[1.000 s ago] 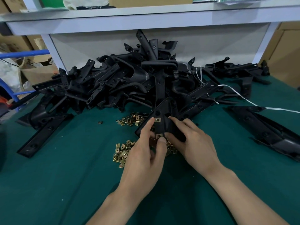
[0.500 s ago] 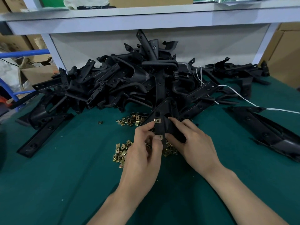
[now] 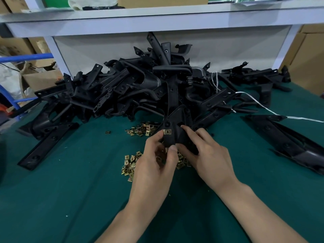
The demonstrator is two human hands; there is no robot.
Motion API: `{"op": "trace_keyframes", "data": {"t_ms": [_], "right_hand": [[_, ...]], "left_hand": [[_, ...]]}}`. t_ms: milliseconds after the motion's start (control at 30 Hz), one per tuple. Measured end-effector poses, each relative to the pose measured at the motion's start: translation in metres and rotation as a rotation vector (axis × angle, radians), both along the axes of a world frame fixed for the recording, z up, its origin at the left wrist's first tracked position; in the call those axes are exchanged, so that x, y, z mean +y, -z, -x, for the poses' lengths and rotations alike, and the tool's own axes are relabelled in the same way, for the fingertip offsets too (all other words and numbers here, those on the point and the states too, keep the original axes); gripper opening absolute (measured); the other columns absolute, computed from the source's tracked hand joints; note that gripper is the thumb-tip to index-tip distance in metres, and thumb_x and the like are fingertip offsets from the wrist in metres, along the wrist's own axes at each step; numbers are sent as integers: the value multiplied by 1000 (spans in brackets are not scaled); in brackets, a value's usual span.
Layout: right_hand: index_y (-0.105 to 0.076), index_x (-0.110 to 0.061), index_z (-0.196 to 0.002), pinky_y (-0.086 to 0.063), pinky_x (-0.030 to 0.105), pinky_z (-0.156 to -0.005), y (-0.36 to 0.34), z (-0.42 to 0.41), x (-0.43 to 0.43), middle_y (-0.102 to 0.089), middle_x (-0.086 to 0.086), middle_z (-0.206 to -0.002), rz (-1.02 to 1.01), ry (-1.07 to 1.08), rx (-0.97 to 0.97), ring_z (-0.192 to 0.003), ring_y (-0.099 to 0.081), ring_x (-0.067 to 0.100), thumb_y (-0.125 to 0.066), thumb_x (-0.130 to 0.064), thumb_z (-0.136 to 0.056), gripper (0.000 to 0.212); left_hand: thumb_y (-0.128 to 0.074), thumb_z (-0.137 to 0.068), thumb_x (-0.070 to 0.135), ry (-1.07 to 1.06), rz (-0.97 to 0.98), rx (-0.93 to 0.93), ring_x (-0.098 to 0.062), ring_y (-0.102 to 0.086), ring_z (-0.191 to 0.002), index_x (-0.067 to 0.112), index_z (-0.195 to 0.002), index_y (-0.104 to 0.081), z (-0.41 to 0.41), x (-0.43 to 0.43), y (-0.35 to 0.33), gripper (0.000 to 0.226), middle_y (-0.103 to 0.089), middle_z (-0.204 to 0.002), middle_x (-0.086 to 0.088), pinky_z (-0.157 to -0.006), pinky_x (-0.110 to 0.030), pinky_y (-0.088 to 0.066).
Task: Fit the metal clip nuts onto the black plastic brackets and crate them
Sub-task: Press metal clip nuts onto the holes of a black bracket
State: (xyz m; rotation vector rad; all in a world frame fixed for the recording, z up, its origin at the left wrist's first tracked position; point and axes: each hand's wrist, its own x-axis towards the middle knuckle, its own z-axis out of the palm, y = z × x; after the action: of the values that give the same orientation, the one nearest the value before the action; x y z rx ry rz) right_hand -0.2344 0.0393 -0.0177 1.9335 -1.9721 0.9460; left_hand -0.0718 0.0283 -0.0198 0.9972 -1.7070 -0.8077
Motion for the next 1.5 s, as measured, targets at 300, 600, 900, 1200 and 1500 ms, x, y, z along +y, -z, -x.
{"op": "trace_keyframes", "data": {"t_ms": [300,600,900,1200,1500], "right_hand": [[-58,-19,-137,-33,24,-42,-2,-4,0,-58,-4,-98,9,-9,67,-53,-56,18,-49,-53,-95,55],[-59,-20,-134,-39,27,-39,1,-4,-4,-58,-3,-96,58,-2,70,-52,-56,19,-58,-50,-94,50],[-60,-21,-134,-30,23,-42,4,-3,-6,-57,-5,-94,83,11,91,-52,-55,16,-58,-51,-94,50],[-59,-23,-135,-31,23,-43,3,-3,-5,-56,-5,-95,72,4,70,-54,-56,16,-55,-53,-94,51],[-58,-22,-136,-37,27,-40,3,-2,-6,-57,-5,-96,71,-20,57,-53,-56,17,-55,-52,-94,51]], "left_hand": [[-60,-85,62,-93,-1,-13,0,-67,-84,50,-117,-45,0,-4,1,37,-68,-102,26,-67,-10,-46],[-64,-90,46,-73,11,-7,-4,-67,-86,44,-121,-47,-2,-7,2,36,-68,-101,24,-68,-12,-49],[-66,-92,41,-80,29,-25,-2,-67,-81,43,-122,-48,-2,-8,5,35,-67,-98,25,-65,-9,-46],[-67,-93,36,-75,54,-28,-3,-67,-80,41,-122,-48,-2,-7,2,35,-67,-95,24,-63,-7,-45],[-64,-90,43,-87,45,-24,-1,-67,-82,46,-119,-46,-1,-7,3,34,-67,-96,23,-65,-7,-45]]}}
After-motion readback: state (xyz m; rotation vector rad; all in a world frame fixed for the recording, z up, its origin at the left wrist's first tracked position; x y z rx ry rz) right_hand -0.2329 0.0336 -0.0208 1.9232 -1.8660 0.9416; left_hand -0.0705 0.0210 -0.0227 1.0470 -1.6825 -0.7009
